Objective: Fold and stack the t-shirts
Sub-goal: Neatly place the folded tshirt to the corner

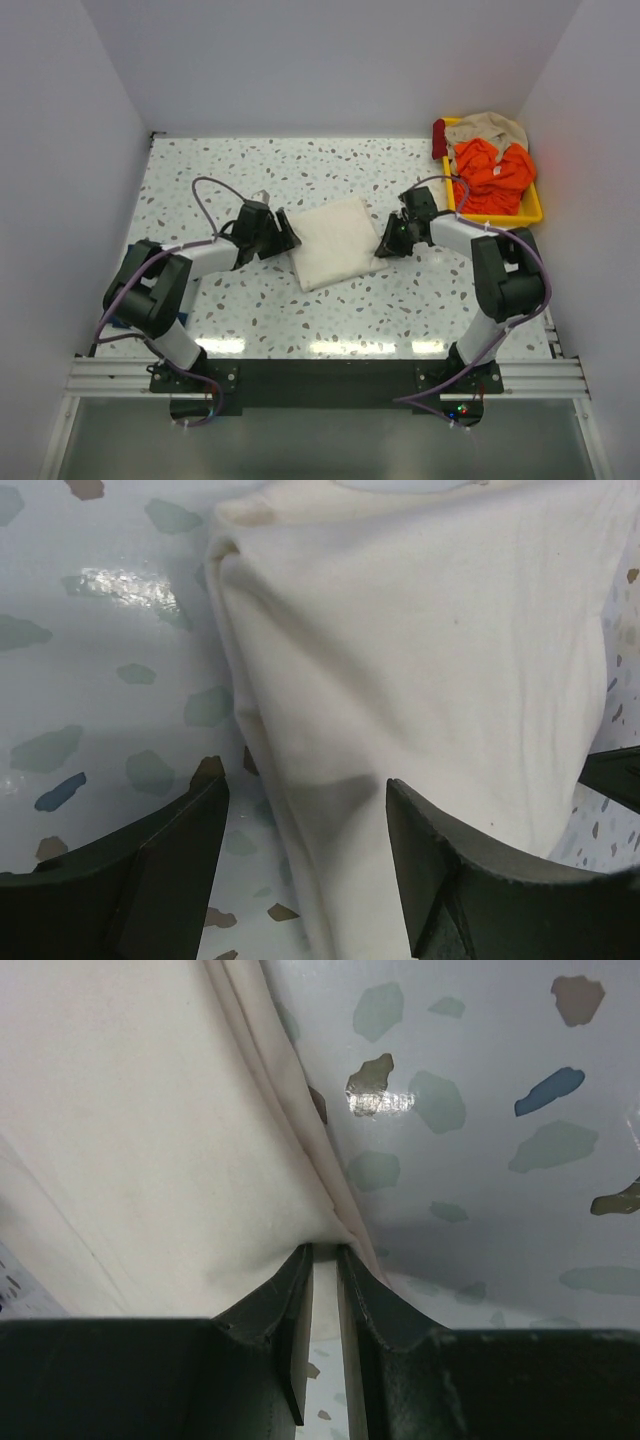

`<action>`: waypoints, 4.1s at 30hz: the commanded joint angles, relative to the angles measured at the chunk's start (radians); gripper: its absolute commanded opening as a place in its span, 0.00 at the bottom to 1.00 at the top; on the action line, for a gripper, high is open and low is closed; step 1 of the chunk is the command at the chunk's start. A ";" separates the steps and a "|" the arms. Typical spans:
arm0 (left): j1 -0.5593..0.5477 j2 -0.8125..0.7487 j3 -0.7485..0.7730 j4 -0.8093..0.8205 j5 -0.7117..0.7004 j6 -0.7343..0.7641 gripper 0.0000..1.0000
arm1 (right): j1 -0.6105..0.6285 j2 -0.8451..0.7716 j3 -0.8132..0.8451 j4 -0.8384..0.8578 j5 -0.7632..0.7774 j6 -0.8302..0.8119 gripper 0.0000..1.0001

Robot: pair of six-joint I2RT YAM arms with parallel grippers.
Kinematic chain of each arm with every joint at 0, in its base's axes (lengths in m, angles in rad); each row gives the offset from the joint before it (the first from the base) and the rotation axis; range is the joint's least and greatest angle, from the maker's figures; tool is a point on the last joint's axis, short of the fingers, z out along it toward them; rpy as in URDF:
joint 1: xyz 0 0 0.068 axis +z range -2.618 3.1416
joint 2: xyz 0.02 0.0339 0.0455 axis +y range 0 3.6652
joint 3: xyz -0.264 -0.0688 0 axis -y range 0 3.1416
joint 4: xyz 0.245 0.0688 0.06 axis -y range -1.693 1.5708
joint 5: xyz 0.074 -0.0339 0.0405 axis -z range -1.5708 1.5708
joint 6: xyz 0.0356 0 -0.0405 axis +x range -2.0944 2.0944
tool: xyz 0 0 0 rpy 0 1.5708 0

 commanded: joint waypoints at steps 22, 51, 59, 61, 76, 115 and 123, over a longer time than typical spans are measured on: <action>-0.124 0.110 0.148 -0.201 -0.190 -0.156 0.00 | -0.006 -0.090 0.036 -0.059 0.074 -0.033 0.33; 0.616 -0.126 0.535 -0.842 -0.279 -0.256 0.00 | 0.019 -0.416 0.035 -0.128 0.006 0.023 0.53; 0.760 -0.217 0.532 -0.892 -0.272 -0.168 0.00 | 0.042 -0.419 0.030 -0.127 0.014 0.028 0.53; 0.771 -0.237 0.530 -0.901 -0.279 -0.160 0.00 | 0.048 -0.419 0.032 -0.127 0.017 0.031 0.53; 0.837 -0.312 0.561 -0.909 -0.230 -0.090 0.00 | 0.068 -0.471 0.015 -0.144 0.029 0.039 0.53; 0.886 -0.543 0.376 -0.974 -0.331 -0.068 0.00 | 0.074 -0.583 -0.063 -0.173 0.019 0.028 0.52; 0.887 -0.717 0.247 -1.061 -0.514 -0.099 1.00 | 0.079 -0.606 -0.122 -0.167 -0.011 -0.004 0.53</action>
